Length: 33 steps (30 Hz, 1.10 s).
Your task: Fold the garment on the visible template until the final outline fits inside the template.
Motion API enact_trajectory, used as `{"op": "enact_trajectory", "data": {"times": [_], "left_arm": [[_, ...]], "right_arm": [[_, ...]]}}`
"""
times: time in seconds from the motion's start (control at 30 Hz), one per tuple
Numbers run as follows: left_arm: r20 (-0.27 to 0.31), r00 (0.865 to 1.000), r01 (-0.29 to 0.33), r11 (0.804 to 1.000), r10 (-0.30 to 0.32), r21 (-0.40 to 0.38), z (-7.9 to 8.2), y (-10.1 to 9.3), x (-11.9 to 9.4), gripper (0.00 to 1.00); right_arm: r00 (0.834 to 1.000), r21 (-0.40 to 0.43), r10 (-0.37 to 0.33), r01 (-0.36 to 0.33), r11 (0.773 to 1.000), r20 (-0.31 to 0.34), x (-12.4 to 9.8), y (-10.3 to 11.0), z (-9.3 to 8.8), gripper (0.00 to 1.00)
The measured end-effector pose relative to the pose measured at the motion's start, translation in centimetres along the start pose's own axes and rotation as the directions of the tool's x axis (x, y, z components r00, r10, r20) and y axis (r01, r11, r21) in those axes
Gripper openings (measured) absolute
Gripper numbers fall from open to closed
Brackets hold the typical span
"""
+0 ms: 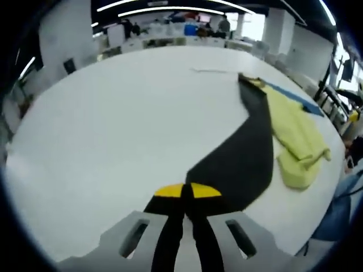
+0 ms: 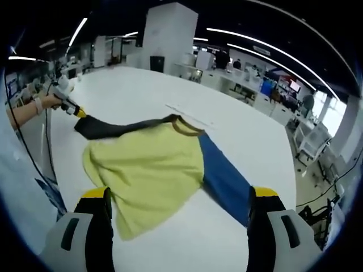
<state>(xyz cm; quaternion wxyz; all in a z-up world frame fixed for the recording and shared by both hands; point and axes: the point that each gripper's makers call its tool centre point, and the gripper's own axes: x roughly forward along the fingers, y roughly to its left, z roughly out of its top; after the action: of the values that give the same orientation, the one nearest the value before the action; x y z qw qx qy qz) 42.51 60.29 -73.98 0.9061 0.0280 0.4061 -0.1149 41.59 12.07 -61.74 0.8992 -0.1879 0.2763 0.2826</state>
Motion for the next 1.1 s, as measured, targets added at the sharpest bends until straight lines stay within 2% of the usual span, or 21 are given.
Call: {"op": "enact_trajectory", "data": {"times": [0.13, 0.23, 0.37, 0.8, 1.1], "left_arm": [[0.011, 1.0, -0.011, 1.0, 0.011, -0.012, 0.3, 0.6, 0.1, 0.0], [0.045, 0.999, 0.022, 0.999, -0.02, -0.043, 1.1, 0.4, 0.2, 0.0], [0.057, 0.998, 0.007, 0.999, -0.004, -0.046, 1.7, 1.1, 0.3, 0.0], [0.078, 0.996, -0.035, 0.998, 0.039, -0.059, 2.4, 3.5, 0.2, 0.0], [0.065, 0.995, -0.072, 0.997, 0.074, -0.034, 3.4, 5.2, 0.2, 0.0]], "right_arm": [[1.0, -0.007, 0.007, -0.007, 1.0, -0.01, 0.2, 0.1, -0.1, 1.0], [1.0, -0.006, 0.005, -0.005, 1.0, -0.01, 0.1, 0.1, -0.2, 1.0], [1.0, -0.003, -0.008, 0.008, 1.0, -0.007, -0.1, -0.2, -0.2, 1.0], [1.0, -0.011, -0.002, 0.001, 1.0, -0.024, -0.1, -0.3, -0.2, 1.0], [1.0, -0.022, 0.015, -0.016, 1.0, -0.027, 0.5, 0.0, 0.2, 1.0]]}}
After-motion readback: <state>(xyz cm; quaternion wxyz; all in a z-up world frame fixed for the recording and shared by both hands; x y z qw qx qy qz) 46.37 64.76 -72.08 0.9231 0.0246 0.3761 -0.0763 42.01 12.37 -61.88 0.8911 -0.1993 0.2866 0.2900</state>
